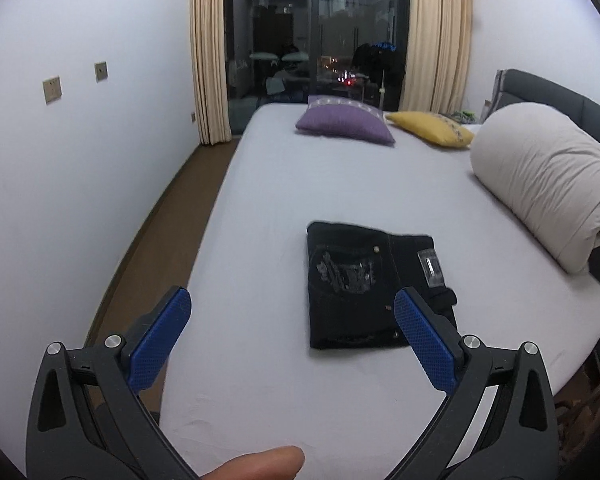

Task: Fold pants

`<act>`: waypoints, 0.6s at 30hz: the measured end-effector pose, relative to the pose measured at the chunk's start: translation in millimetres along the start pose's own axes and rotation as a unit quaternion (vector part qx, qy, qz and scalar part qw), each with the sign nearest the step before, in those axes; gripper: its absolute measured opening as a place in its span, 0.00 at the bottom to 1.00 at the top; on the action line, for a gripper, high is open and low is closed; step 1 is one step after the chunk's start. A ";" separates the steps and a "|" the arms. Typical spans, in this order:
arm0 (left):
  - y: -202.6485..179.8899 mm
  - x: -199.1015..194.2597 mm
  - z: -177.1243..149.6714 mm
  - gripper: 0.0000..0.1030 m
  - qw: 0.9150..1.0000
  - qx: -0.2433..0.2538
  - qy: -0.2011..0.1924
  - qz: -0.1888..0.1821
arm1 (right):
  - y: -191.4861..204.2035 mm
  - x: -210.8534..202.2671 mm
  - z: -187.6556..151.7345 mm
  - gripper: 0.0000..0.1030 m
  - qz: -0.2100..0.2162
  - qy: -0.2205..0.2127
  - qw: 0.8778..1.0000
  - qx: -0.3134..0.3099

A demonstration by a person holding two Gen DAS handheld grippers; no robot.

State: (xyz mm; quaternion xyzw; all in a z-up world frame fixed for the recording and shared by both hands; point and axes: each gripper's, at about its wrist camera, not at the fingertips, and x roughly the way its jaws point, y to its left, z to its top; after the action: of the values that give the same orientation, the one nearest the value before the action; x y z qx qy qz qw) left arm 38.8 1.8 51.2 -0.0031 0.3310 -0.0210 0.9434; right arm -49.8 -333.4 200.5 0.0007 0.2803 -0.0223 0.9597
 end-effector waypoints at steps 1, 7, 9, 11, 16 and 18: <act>-0.4 2.4 -1.8 1.00 1.000 -0.001 0.006 0.000 | 1.5 3.7 -1.7 1.00 -0.002 0.010 1.000 0.001; -7.7 27.8 -8.9 1.00 0.999 0.002 0.032 0.000 | 4.5 19.7 -9.0 1.00 -0.006 0.043 0.999 0.002; -8.3 32.5 -10.9 1.00 0.999 0.001 0.037 -0.001 | 5.7 22.4 -12.8 1.00 -0.007 0.049 0.999 0.002; -9.3 36.5 -10.8 1.00 0.999 0.003 0.041 -0.002 | 6.3 24.1 -14.5 1.00 -0.006 0.056 0.998 0.003; -10.7 43.6 -12.9 1.00 0.999 0.004 0.047 -0.003 | 5.2 29.7 -18.5 1.00 -0.006 0.065 0.998 0.002; -10.4 44.9 -13.3 1.00 0.999 0.004 0.049 -0.003 | 5.4 30.9 -19.4 1.00 -0.006 0.068 0.998 0.002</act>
State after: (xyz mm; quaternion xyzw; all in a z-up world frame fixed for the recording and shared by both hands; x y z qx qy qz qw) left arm 65.2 -10.3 13.1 0.0011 0.3768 -0.0252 0.9260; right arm -34.0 -329.1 167.5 0.0027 0.3444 -0.0282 0.9384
